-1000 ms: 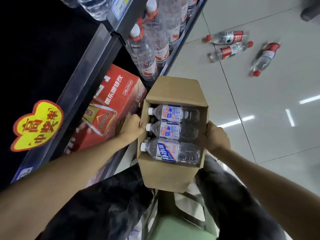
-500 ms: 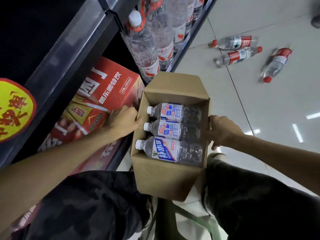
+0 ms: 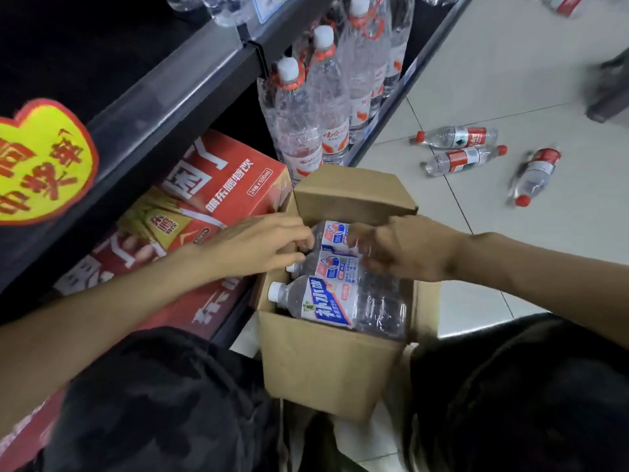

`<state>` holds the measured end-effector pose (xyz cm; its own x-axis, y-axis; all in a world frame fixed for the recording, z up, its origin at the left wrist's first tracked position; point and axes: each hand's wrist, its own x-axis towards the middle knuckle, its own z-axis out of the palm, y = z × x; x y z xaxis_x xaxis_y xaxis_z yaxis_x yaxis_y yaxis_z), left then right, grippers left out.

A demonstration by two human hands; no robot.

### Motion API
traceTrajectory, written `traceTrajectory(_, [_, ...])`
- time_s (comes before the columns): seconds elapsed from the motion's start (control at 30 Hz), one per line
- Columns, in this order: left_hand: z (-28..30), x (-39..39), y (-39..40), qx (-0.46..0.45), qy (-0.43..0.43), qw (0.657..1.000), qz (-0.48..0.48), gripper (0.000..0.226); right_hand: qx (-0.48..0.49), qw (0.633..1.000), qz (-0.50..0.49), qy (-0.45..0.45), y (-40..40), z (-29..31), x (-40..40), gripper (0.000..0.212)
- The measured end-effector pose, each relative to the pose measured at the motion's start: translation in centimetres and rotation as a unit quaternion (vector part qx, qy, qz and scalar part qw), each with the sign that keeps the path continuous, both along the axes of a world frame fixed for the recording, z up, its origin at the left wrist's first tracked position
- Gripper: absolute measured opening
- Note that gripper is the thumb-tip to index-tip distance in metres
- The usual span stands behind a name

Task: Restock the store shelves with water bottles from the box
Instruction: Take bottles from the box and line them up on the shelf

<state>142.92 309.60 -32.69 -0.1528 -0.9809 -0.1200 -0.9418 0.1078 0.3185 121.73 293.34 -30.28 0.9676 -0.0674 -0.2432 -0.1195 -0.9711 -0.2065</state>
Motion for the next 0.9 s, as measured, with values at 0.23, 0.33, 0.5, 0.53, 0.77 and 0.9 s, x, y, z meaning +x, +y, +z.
traceTrajectory(0.23, [1.2, -0.5, 2.7, 0.123, -0.162, 0.977, -0.068, 0.048, -0.039, 0.998, 0.050, 0.018, 4.3, -2.0, 0.8, 0.054])
traceTrajectory(0.33, [0.7, -1.5, 2.9, 0.141, -0.195, 0.967, -0.081, 0.051, -0.020, 1.000, -0.008, 0.017, 4.4, -3.4, 0.4, 0.052])
traceTrajectory(0.5, [-1.7, -3.3, 2.0, 0.176, -0.228, 0.954, -0.082, 0.067, 0.067, 0.994, -0.083, 0.021, 4.5, -5.4, -0.6, 0.040])
traceTrajectory(0.53, [-1.9, -3.3, 2.0, 0.166, -0.219, 0.958, -0.076, 0.067, 0.087, 0.991, -0.096, 0.016, 4.5, -5.6, -0.7, 0.040])
traceTrajectory(0.77, [-2.1, -1.9, 1.1, 0.137, -0.169, 0.976, 0.006, 0.065, 0.124, 0.982, -0.138, -0.023, 3.2, -5.8, -0.8, 0.035])
traceTrajectory(0.9, [1.1, -1.2, -0.4, 0.142, -0.101, 0.984, 0.045, 0.067, 0.118, 0.980, -0.148, -0.052, 1.6, -5.1, -0.5, 0.037])
